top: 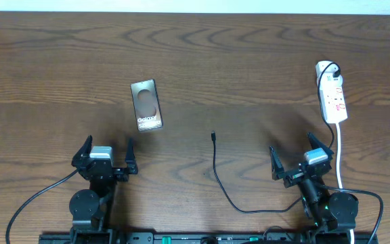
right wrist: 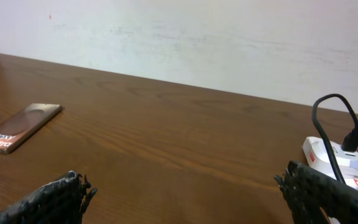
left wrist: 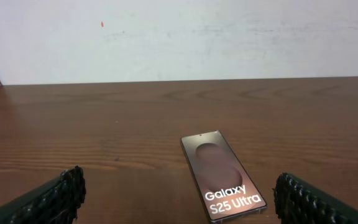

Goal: Plug charger to phone and switch on socket

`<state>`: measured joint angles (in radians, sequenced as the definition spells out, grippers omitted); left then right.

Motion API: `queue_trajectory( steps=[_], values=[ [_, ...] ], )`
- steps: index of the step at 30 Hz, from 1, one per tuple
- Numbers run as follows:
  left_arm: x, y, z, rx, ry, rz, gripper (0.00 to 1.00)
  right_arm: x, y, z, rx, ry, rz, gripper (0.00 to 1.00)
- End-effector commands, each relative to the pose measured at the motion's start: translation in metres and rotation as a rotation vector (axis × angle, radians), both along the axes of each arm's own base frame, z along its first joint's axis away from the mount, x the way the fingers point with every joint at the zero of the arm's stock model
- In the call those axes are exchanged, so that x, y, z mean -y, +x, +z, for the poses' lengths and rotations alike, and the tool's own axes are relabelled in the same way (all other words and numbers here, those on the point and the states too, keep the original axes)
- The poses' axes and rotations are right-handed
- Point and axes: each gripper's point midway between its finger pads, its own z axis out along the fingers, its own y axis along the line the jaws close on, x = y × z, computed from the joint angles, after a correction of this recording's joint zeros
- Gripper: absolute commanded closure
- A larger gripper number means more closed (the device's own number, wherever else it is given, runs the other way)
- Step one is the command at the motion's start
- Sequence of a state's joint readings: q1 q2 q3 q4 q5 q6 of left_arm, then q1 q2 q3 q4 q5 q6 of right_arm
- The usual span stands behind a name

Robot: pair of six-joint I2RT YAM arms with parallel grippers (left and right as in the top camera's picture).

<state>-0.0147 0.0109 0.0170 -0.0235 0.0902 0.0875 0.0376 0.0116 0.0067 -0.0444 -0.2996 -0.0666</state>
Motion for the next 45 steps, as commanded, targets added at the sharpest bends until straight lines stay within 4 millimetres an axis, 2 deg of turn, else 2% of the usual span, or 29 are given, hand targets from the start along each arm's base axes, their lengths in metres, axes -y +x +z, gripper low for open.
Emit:
queue_trajectory(
  steps=[1, 6, 12, 15, 17, 20, 26, 34, 38, 42, 45],
  values=[
    [0.000, -0.001, -0.014, -0.042, 0.030, -0.002, 0.02, 0.000, 0.000, -0.001, 0.002, -0.009, 0.002, 0.01],
    [0.000, 0.001, 0.003, 0.028, 0.052, -0.004, 0.02, 0.000, 0.000, -0.001, 0.002, -0.009, 0.002, 0.01],
    [0.000, -0.001, 0.026, 0.075, -0.019, 0.002, 0.02, 0.000, 0.000, -0.001, 0.002, -0.009, 0.002, 0.01],
    [0.001, -0.006, 0.048, 0.095, -0.118, -0.002, 0.02, 0.000, 0.000, -0.001, 0.002, -0.009, 0.002, 0.01],
    [0.010, -0.013, 0.069, 0.111, -0.177, -0.051, 0.02, 0.000, 0.000, -0.001, 0.002, -0.009, 0.002, 0.01],
    [0.014, -0.024, 0.101, 0.129, -0.194, -0.076, 0.02, 0.000, 0.000, -0.001, 0.002, -0.009, 0.002, 0.01],
    [0.014, -0.039, 0.147, 0.087, -0.229, -0.077, 0.02, 0.000, 0.000, -0.001, 0.002, -0.009, 0.002, 0.01],
    [0.031, -0.040, 0.229, -0.116, -0.242, -0.153, 0.02, 0.000, 0.000, -0.001, 0.002, -0.009, 0.002, 0.01],
    [0.031, -0.030, 0.266, -0.294, -0.164, -0.152, 0.02, 0.000, 0.000, -0.001, 0.002, -0.009, 0.002, 0.01],
    [0.031, -0.012, 0.280, -0.451, -0.109, -0.156, 0.02, 0.000, 0.000, -0.001, 0.002, -0.009, 0.002, 0.01],
    [0.030, 0.009, 0.272, -0.595, -0.105, -0.146, 0.02, 0.000, 0.000, -0.001, 0.002, -0.009, 0.002, 0.01]
  ],
)
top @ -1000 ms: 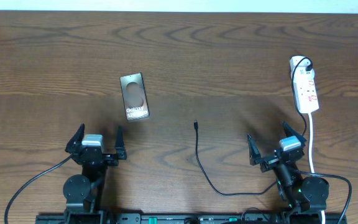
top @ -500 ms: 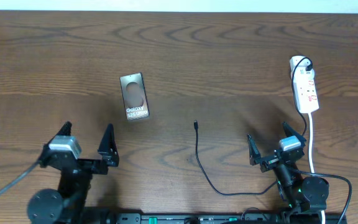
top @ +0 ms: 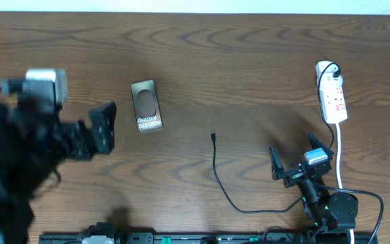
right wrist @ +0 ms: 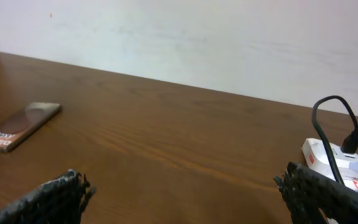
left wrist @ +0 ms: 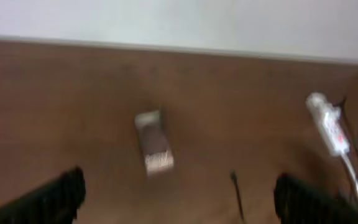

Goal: Plug charger to phone and switch on socket
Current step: 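Move the left gripper over the silver Galaxy phone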

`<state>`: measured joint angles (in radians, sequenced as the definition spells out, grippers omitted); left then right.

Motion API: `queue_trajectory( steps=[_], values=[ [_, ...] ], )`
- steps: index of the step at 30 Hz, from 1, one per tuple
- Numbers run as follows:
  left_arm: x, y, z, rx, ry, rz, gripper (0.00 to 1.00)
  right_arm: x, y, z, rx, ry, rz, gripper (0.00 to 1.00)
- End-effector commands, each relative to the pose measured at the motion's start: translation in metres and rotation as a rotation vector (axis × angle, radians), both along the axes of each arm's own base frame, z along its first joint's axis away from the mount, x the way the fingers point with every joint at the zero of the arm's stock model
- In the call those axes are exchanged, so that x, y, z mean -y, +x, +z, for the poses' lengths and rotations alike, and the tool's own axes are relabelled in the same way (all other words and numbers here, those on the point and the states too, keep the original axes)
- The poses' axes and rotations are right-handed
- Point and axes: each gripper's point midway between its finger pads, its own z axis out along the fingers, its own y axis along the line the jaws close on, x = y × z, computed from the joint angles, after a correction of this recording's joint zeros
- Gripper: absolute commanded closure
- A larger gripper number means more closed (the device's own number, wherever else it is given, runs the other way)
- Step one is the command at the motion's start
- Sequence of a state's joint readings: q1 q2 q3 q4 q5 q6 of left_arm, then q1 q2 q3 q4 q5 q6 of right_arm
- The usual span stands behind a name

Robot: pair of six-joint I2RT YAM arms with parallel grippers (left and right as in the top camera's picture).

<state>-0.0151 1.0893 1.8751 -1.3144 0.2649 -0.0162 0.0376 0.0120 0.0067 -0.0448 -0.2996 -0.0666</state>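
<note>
The phone (top: 146,106) lies face up on the wooden table (top: 249,61), left of centre, reading "Galaxy S25 Ultra". The black charger cable (top: 217,173) ends in a free plug tip (top: 212,135) at mid-table. A white power strip (top: 332,95) lies at the right with a plug in its far end. My left gripper (left wrist: 179,199) is open and held high over the table's left side, blurred, looking down on the phone (left wrist: 153,142), the cable tip (left wrist: 235,180) and the strip (left wrist: 328,123). My right gripper (right wrist: 182,193) is open and low near the front right.
The strip's white cord (top: 338,152) runs toward the front edge past my right arm. A white wall (right wrist: 197,37) stands behind the table's far edge.
My left arm has lifted from its low rest at the front left and now hangs high over the left of the table, gripper still open. The right arm, phone and cable have not moved.
</note>
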Motion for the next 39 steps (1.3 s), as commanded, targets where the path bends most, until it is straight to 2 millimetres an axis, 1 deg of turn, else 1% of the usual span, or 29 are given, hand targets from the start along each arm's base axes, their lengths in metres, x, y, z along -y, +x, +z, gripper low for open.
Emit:
queue_trajectory(
  steps=[1, 3, 7, 9, 11, 12, 13, 14, 15, 16, 17, 18, 20, 22, 24, 26, 27, 28, 30, 31, 32, 34, 35, 37, 39],
  values=[
    [0.000, 0.039, -0.010, -0.150, 0.043, -0.036, 0.02, 0.000, 0.000, 0.000, 0.003, -0.009, 0.002, 0.01],
    [0.001, 0.050, -0.025, -0.222, 0.042, -0.037, 0.02, 0.000, 0.000, 0.000, 0.003, -0.009, 0.002, 0.01],
    [0.003, 0.092, -0.070, -0.389, 0.033, -0.048, 0.02, 0.000, 0.000, 0.000, 0.003, -0.009, 0.002, 0.01],
    [0.001, 0.106, -0.088, -0.444, 0.040, -0.042, 0.02, 0.000, 0.000, 0.000, 0.003, -0.009, 0.002, 0.01],
    [0.004, 0.123, -0.113, -0.524, 0.030, -0.051, 0.00, 0.000, 0.000, 0.000, 0.003, -0.009, 0.002, 0.01],
    [0.004, 0.127, -0.123, -0.555, 0.030, -0.051, 0.19, 0.000, 0.000, 0.000, 0.003, -0.009, 0.002, 0.01],
    [0.004, 0.131, -0.134, -0.596, 0.029, -0.051, 0.30, 0.000, 0.000, 0.000, 0.003, -0.009, 0.002, 0.01],
    [0.004, 0.135, -0.151, -0.660, 0.023, -0.044, 0.44, 0.000, 0.000, 0.000, 0.003, -0.009, 0.002, 0.01],
    [0.004, 0.136, -0.158, -0.688, 0.020, -0.040, 0.50, 0.000, 0.000, 0.000, 0.003, -0.009, 0.002, 0.01],
    [0.004, 0.137, -0.172, -0.749, 0.008, -0.021, 0.70, 0.000, 0.000, 0.000, 0.003, -0.009, 0.002, 0.01],
    [0.003, 0.138, -0.180, -0.787, -0.004, 0.007, 0.81, 0.000, 0.000, 0.000, 0.003, -0.009, 0.002, 0.01],
    [0.002, 0.140, -0.189, -0.826, -0.021, 0.050, 0.87, 0.000, 0.000, 0.000, 0.003, -0.009, 0.002, 0.01],
    [-0.003, 0.145, -0.201, -0.855, -0.018, 0.109, 0.92, 0.000, 0.000, 0.000, 0.003, -0.009, 0.002, 0.01],
    [-0.010, 0.153, -0.209, -0.852, 0.004, 0.166, 0.92, 0.000, 0.000, 0.000, 0.003, -0.009, 0.002, 0.01],
    [-0.013, 0.160, -0.215, -0.844, 0.006, 0.193, 0.91, 0.000, 0.000, 0.000, 0.003, -0.009, 0.002, 0.01],
    [-0.012, 0.165, -0.220, -0.844, 0.005, 0.191, 0.67, 0.000, 0.000, 0.000, 0.003, -0.009, 0.002, 0.01],
    [-0.012, 0.165, -0.220, -0.844, 0.005, 0.191, 0.59, 0.000, 0.000, 0.000, 0.003, -0.009, 0.002, 0.01],
    [-0.012, 0.168, -0.220, -0.832, 0.004, 0.191, 0.55, 0.000, 0.000, 0.000, 0.003, -0.009, 0.002, 0.01],
    [-0.013, 0.174, -0.219, -0.808, 0.004, 0.192, 0.52, 0.000, 0.000, 0.000, 0.003, -0.009, 0.002, 0.01],
    [-0.013, 0.177, -0.220, -0.799, -0.001, 0.197, 0.39, 0.000, 0.000, 0.000, 0.003, -0.009, 0.002, 0.01],
    [-0.013, 0.177, -0.220, -0.801, -0.007, 0.208, 0.36, 0.000, 0.000, 0.000, 0.003, -0.009, 0.002, 0.01],
    [-0.013, 0.180, -0.224, -0.805, -0.020, 0.229, 0.36, 0.000, 0.000, 0.000, 0.003, -0.009, 0.002, 0.01],
    [-0.013, 0.182, -0.226, -0.799, -0.020, 0.229, 0.28, 0.000, 0.000, 0.000, 0.003, -0.009, 0.002, 0.01],
    [-0.013, 0.188, -0.232, -0.786, -0.025, 0.232, 0.02, 0.000, 0.000, 0.000, 0.003, -0.009, 0.002, 0.01],
    [-0.013, 0.189, -0.236, -0.788, -0.031, 0.241, 0.02, 0.000, 0.000, 0.000, 0.003, -0.009, 0.002, 0.01]
  ],
)
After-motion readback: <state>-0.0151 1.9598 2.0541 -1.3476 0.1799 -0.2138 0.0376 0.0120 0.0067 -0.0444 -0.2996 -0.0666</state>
